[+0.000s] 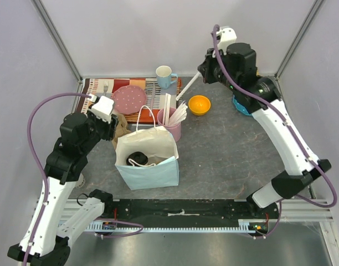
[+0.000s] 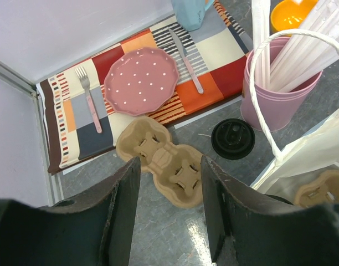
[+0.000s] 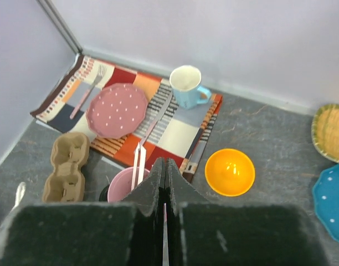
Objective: Pack the takeout coffee
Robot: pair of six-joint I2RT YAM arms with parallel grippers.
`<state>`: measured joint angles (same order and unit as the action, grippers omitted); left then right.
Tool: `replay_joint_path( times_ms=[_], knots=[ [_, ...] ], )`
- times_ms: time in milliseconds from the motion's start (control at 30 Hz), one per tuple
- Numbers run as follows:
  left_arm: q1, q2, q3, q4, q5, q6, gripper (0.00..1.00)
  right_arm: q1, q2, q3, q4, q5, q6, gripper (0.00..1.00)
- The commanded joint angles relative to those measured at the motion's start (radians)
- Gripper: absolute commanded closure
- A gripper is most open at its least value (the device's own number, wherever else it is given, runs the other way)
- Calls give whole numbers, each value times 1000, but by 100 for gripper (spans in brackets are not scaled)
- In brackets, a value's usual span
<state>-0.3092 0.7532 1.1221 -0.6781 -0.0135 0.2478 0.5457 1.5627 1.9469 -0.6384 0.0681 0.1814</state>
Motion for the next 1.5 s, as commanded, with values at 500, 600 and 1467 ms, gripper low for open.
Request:
replay_joint_path(
  times_ms=[500, 600, 1467],
  knots=[
    [9, -29, -2, 26, 72, -62, 46, -1, -401, -83, 246, -207, -4, 100],
    [9, -32, -4, 25, 76, -61, 46, 0, -430, -111, 319, -359, 36, 100],
    [15, -41, -25, 14, 86, -65, 46, 5, -375, -163, 22, -743, 132, 100]
  ],
)
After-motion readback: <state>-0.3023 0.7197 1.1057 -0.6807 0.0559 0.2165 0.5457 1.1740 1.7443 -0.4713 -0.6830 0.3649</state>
